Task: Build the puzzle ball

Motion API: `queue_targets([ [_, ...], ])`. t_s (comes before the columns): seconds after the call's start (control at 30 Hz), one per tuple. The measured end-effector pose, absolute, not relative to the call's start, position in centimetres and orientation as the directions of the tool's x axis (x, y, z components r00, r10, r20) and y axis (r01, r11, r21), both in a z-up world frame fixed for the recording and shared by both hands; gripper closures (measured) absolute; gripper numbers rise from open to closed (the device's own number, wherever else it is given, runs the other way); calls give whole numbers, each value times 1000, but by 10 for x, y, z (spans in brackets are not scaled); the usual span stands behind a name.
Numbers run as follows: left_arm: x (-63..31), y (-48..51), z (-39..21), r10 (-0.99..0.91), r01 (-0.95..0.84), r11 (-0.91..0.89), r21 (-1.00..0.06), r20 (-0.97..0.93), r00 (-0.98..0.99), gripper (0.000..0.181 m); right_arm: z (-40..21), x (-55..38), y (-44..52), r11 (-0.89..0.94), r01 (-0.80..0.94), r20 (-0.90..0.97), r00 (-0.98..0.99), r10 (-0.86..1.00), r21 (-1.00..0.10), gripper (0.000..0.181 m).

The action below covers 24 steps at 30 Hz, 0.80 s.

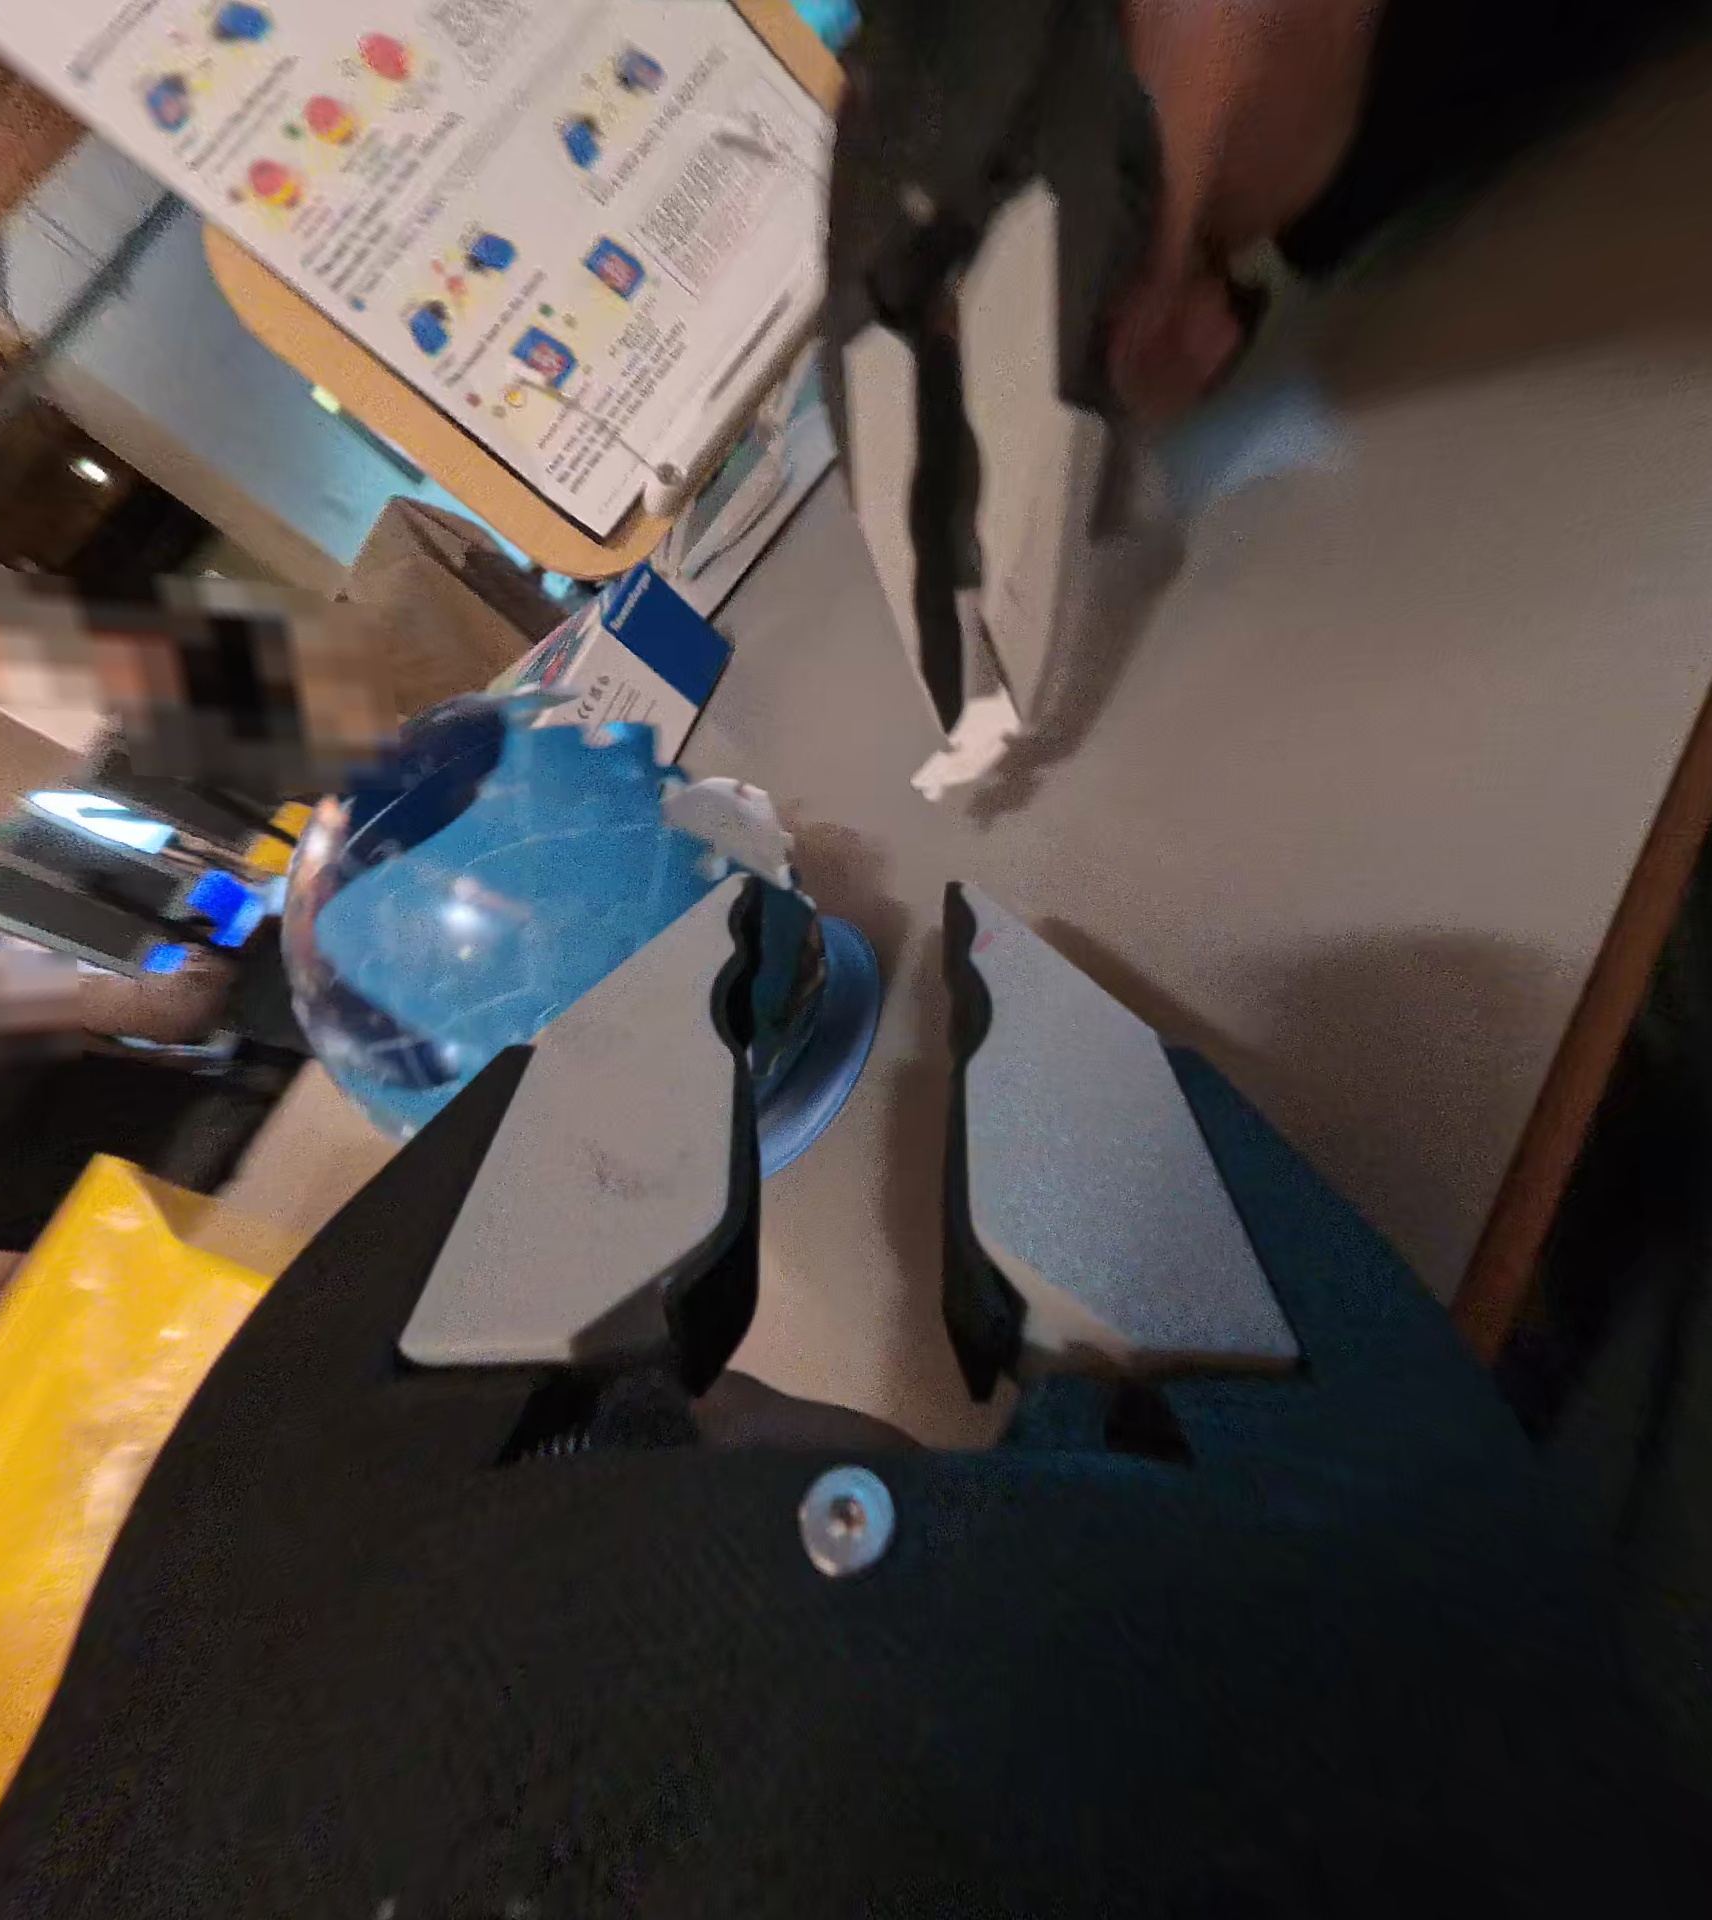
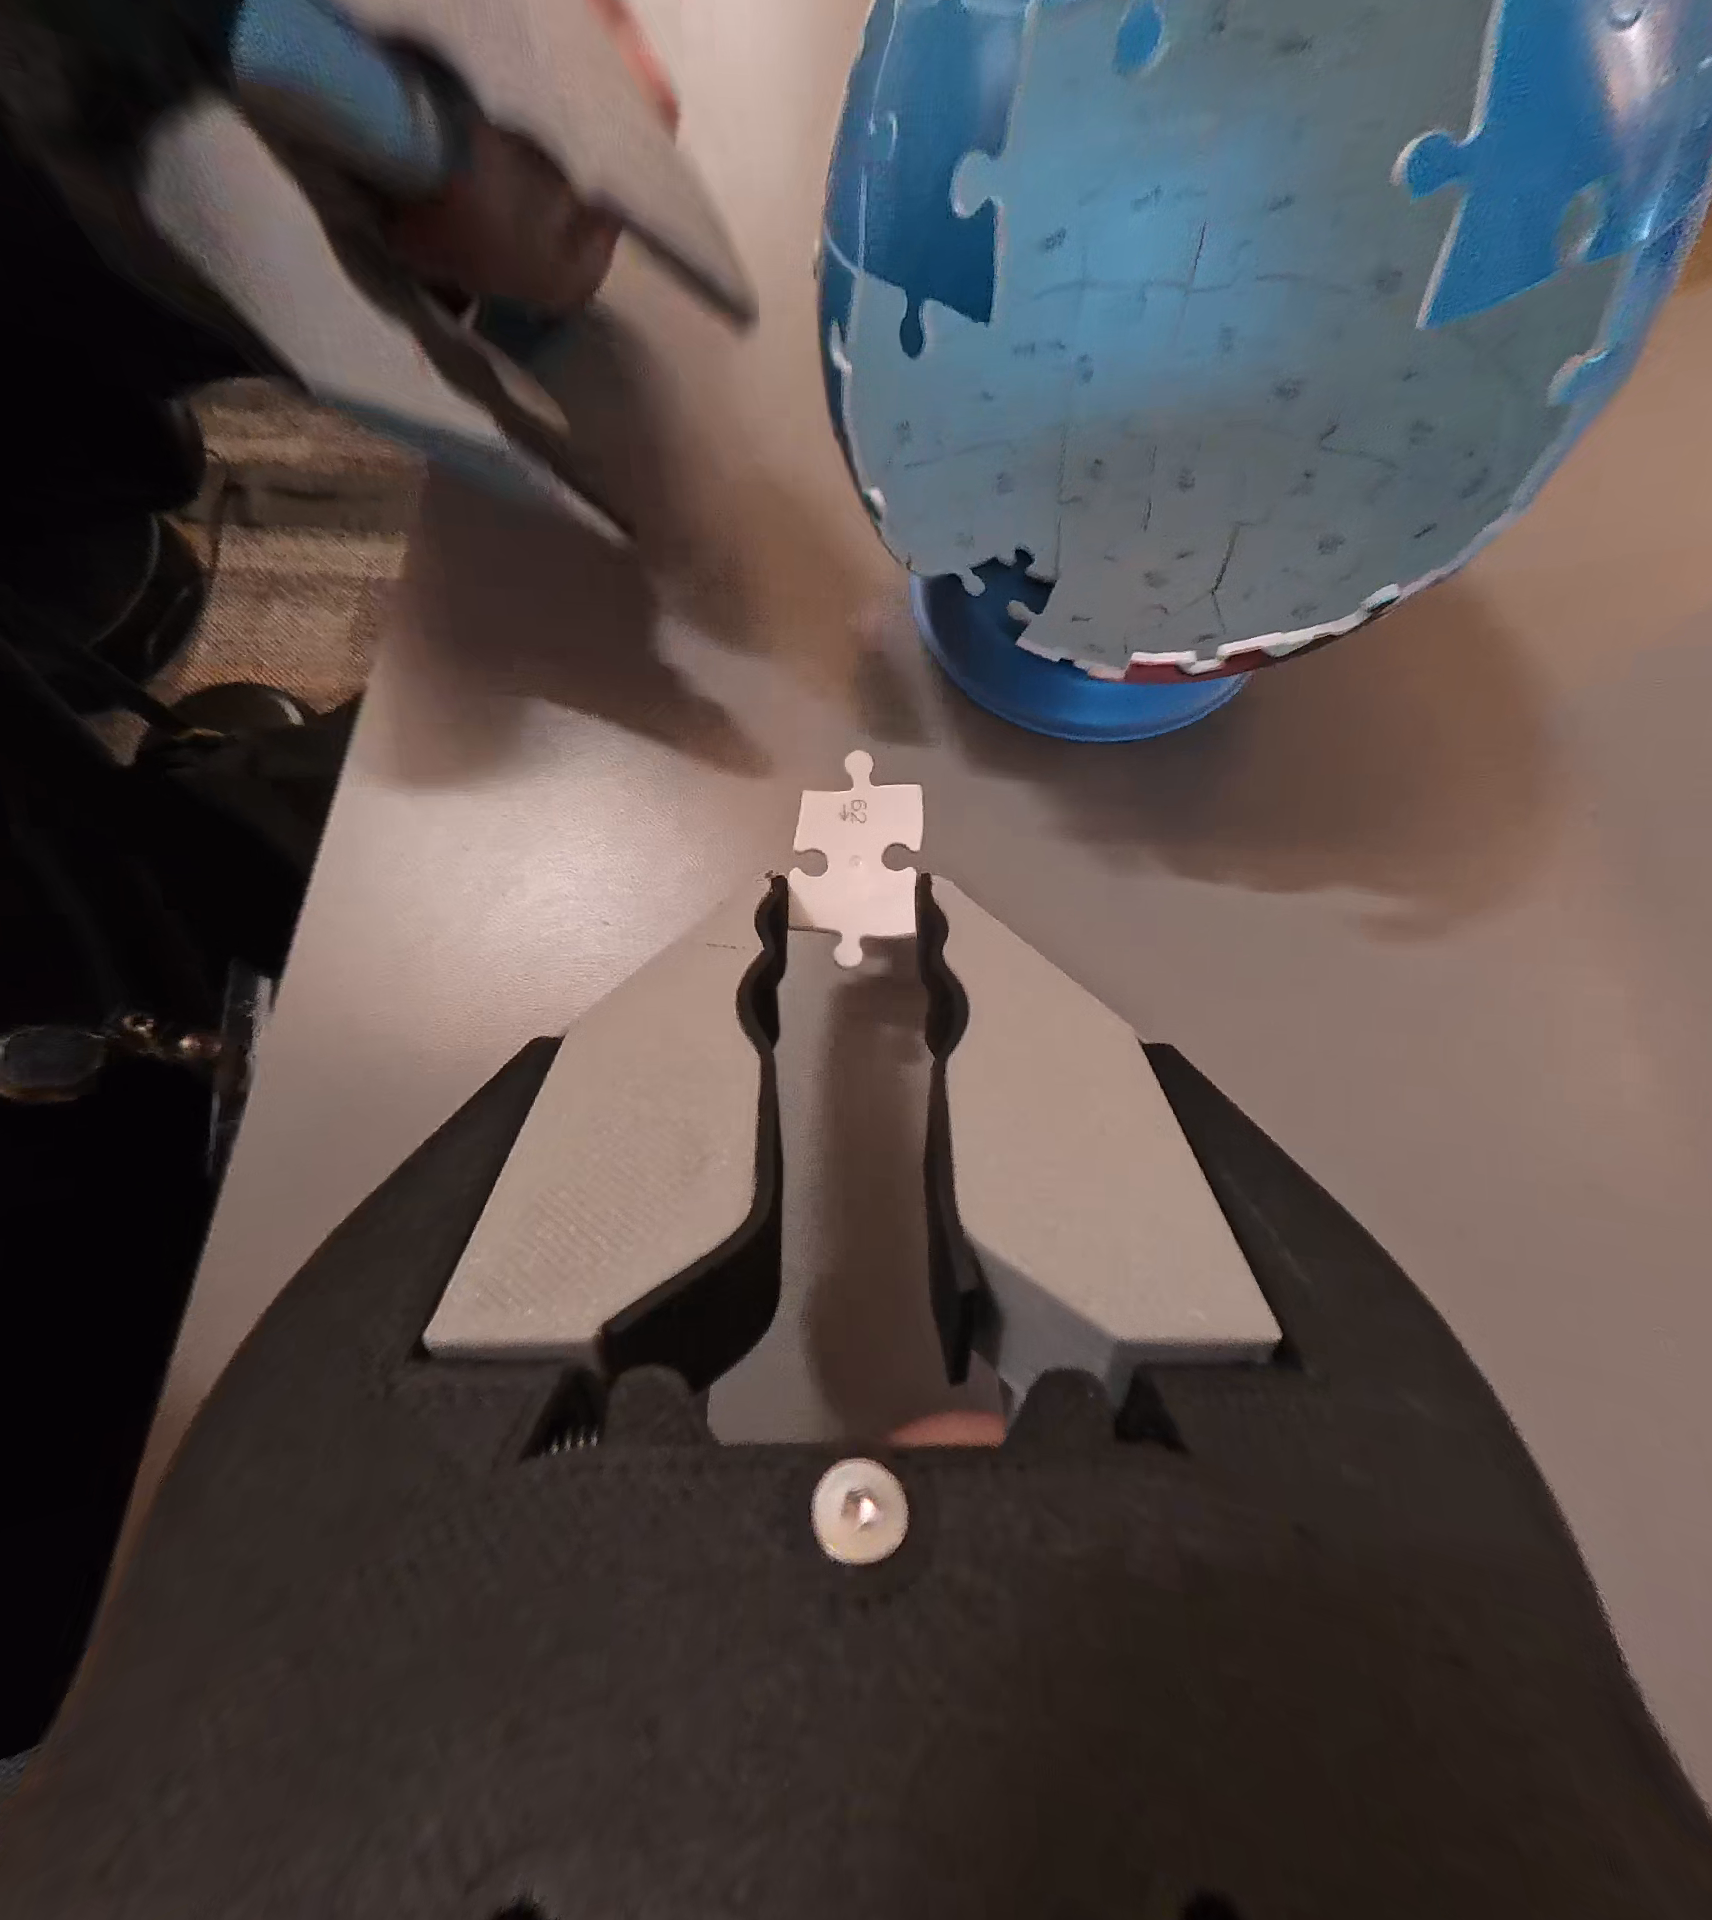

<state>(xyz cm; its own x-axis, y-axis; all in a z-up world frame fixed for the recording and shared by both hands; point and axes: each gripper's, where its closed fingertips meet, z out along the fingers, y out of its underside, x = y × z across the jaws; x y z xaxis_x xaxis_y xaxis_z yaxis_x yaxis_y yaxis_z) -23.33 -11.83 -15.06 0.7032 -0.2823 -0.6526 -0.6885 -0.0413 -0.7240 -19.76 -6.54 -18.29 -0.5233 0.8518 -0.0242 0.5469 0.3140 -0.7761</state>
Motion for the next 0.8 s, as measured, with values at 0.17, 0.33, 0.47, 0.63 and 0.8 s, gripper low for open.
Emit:
queue_targets([
  [0.17,-204,-102,-153,-124,-919,-39,-392,-911,394,166,-173,-194,-72,283,538,-64,-536,842,-794,159],
  [0.33,-199,-83,-161,-77,-971,-75,-228,-969,233,165,-172,-191,-74,293,537,-58,-542,838,-791,159],
  [0.47,-198,-80,-167,-100,-973,-74,-219,-969,226,158,-171,-190,-72,294,541,-56,-539,841,-788,160],
  [0.63,-191,-72,-164,-86,-984,-55,-168,-981,172,162,-165,-186,-78,269,542,-99,-555,826,-796,159],
  [0.8,-188,-66,-162,-47,-983,-29,-180,-982,182,181,-160,-185,-73,298,509,-44,-556,830,-807,158],
])
